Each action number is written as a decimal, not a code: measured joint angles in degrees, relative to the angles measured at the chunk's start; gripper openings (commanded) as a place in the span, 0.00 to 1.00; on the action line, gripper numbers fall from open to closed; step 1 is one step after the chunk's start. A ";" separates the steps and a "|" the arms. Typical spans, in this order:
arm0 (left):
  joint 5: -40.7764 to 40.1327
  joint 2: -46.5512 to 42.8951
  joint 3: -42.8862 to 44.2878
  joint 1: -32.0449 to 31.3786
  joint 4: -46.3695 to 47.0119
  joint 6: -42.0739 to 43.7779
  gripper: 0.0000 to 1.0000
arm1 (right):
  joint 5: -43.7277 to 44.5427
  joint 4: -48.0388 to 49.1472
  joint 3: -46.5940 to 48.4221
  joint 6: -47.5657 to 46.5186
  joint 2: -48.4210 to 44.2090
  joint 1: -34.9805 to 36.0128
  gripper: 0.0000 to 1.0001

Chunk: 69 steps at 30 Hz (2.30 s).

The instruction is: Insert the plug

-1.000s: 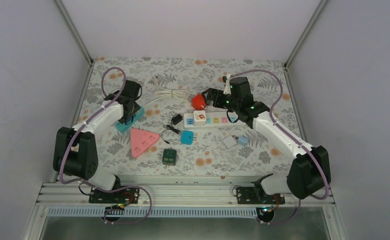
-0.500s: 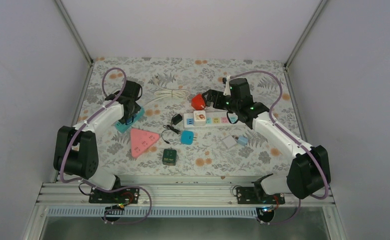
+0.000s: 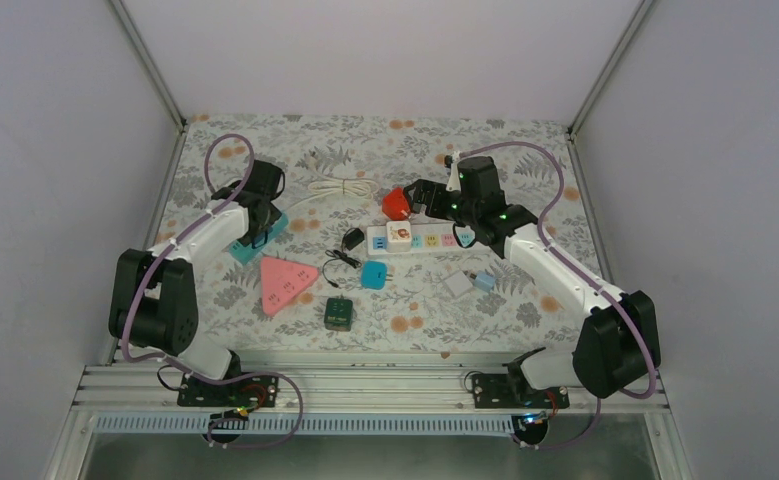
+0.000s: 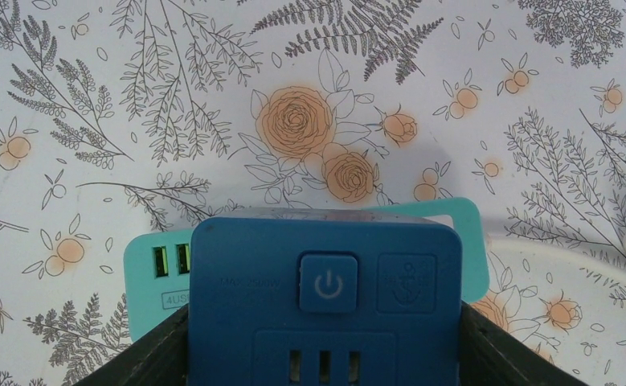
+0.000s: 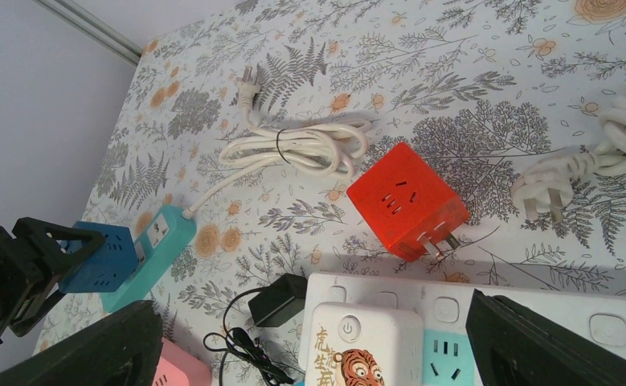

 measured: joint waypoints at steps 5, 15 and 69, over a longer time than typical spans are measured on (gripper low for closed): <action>0.22 -0.02 -0.04 0.04 0.15 0.00 0.53 | 0.00 0.00 0.00 0.02 0.00 0.00 0.97; 1.07 -2.51 -3.74 0.31 4.94 -0.72 0.53 | 0.00 0.00 0.00 0.52 0.13 0.00 0.97; 2.16 13.64 10.16 4.35 3.56 23.41 0.91 | 7.45 -1.57 -1.86 1.44 -0.35 0.00 0.99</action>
